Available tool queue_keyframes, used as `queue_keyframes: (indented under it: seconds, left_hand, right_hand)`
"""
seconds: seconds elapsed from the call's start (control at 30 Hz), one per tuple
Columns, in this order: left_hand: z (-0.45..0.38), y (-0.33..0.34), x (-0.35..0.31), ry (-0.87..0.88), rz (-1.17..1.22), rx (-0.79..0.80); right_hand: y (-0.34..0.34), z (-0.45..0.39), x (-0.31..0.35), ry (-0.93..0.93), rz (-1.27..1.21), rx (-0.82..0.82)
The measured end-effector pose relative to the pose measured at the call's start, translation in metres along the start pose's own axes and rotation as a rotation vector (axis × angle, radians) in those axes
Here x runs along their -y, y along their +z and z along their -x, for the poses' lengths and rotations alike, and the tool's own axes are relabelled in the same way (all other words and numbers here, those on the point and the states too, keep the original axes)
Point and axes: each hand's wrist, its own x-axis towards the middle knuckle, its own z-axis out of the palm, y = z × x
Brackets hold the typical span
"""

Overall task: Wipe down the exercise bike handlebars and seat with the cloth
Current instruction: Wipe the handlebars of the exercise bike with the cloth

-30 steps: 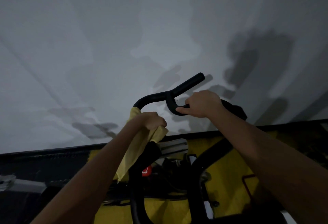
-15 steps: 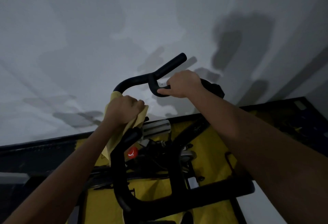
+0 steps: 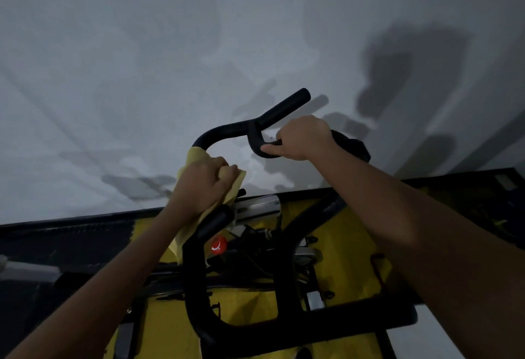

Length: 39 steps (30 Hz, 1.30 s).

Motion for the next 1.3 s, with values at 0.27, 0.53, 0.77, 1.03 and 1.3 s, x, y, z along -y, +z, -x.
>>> queue_keyframes:
  seconds: [0.27, 0.53, 0.77, 1.03, 1.3]
  left_hand:
    - [-0.019, 0.013, -0.007, -0.063, -0.222, 0.003]
    - [-0.064, 0.008, -0.009, -0.315, -0.193, 0.425]
    - [-0.013, 0.007, 0.003, 0.112, -0.304, 0.077]
    - [-0.020, 0.009, -0.012, -0.082, -0.290, 0.017]
    - [-0.073, 0.008, -0.013, -0.379, -0.233, 0.518]
  right_hand:
    - [0.003, -0.001, -0.002, -0.006, 0.018, 0.004]
    - [0.006, -0.002, -0.005, -0.017, 0.002, -0.002]
    - [0.008, -0.005, -0.004, -0.025, -0.038, -0.042]
    - [0.009, -0.007, -0.005, -0.030, -0.005, -0.002]
    - [0.007, -0.006, -0.006, -0.049, -0.003, -0.009]
